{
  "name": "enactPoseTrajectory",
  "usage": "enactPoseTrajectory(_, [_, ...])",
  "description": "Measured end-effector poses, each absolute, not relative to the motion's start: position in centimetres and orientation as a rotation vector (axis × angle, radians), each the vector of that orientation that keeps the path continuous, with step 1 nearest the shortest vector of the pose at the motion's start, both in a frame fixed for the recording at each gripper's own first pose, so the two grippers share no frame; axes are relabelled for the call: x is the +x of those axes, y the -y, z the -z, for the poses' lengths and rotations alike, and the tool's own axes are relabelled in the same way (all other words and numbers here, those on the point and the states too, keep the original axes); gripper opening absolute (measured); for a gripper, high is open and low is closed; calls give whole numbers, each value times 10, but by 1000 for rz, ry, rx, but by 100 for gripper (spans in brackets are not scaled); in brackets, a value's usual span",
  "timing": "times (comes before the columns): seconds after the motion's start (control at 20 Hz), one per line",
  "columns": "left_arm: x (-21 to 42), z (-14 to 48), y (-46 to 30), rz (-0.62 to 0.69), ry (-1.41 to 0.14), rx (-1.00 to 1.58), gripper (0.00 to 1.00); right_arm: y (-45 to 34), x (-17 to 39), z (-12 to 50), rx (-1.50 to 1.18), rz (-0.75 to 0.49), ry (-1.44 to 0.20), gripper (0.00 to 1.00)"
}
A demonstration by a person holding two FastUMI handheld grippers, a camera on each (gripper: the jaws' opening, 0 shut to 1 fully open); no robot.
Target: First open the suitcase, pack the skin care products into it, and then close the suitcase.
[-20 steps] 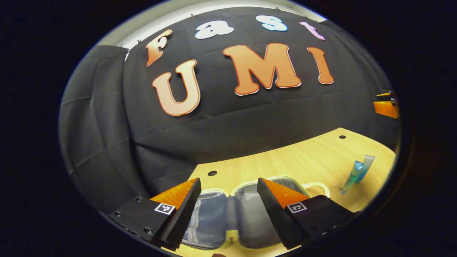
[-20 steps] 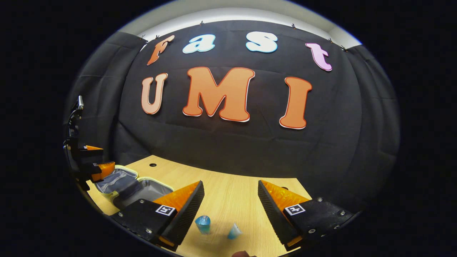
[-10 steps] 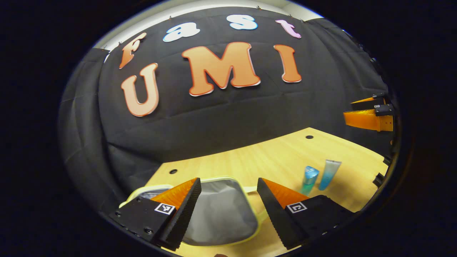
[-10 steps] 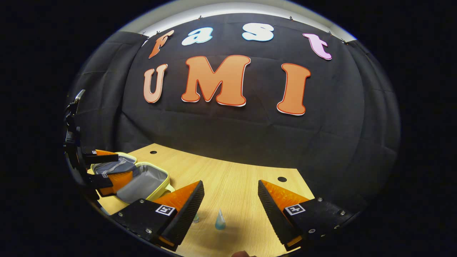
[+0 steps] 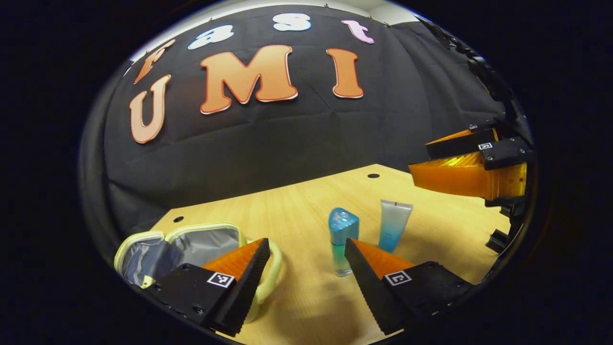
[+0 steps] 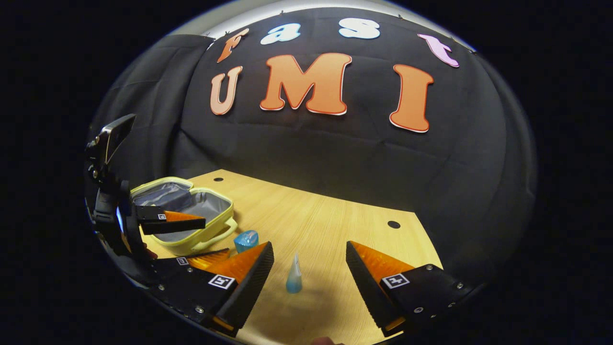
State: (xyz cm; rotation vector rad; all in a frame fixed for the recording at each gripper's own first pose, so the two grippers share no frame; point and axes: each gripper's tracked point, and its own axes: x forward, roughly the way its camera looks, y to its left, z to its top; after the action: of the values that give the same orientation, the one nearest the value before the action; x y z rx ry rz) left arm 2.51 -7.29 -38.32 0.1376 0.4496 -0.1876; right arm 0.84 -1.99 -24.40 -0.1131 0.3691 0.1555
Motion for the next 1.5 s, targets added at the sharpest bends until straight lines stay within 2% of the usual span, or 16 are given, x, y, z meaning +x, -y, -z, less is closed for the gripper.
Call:
enactPoseTrajectory(0.2, [35,424,96,219,-493,97,97,24,4,291,-91,-152,-424,96])
enactPoseTrajectory(0.25, [40,431,100,224,-503,84,90,25,3,302,-88,-152,-438,96])
enactPoseTrajectory(0.45, [49,460,113,266,-559,49,77,34,-1,341,-85,-152,-494,96])
enactPoseTrajectory(0.55, [55,469,114,268,-565,22,76,37,-1,353,-81,-160,-505,96])
enactPoseTrajectory(0.7, [56,466,120,277,-553,28,46,32,2,364,-83,-184,-515,96])
enactPoseTrajectory(0.75, [56,465,118,275,-551,23,43,29,6,367,-84,-196,-513,96])
enactPoseTrajectory(1.15, [53,448,102,215,-551,6,38,-1,29,381,-5,-269,-519,95])
enactPoseTrajectory(1.25, [54,435,96,200,-543,2,38,-6,34,381,12,-279,-526,86])
enactPoseTrajectory(1.3, [56,429,92,193,-536,4,40,-7,36,380,19,-278,-522,64])
enactPoseTrajectory(1.4, [57,417,84,177,-529,11,39,-9,37,381,29,-278,-530,45])
enactPoseTrajectory(1.5, [58,405,76,162,-522,23,38,-13,36,380,28,-286,-556,41])
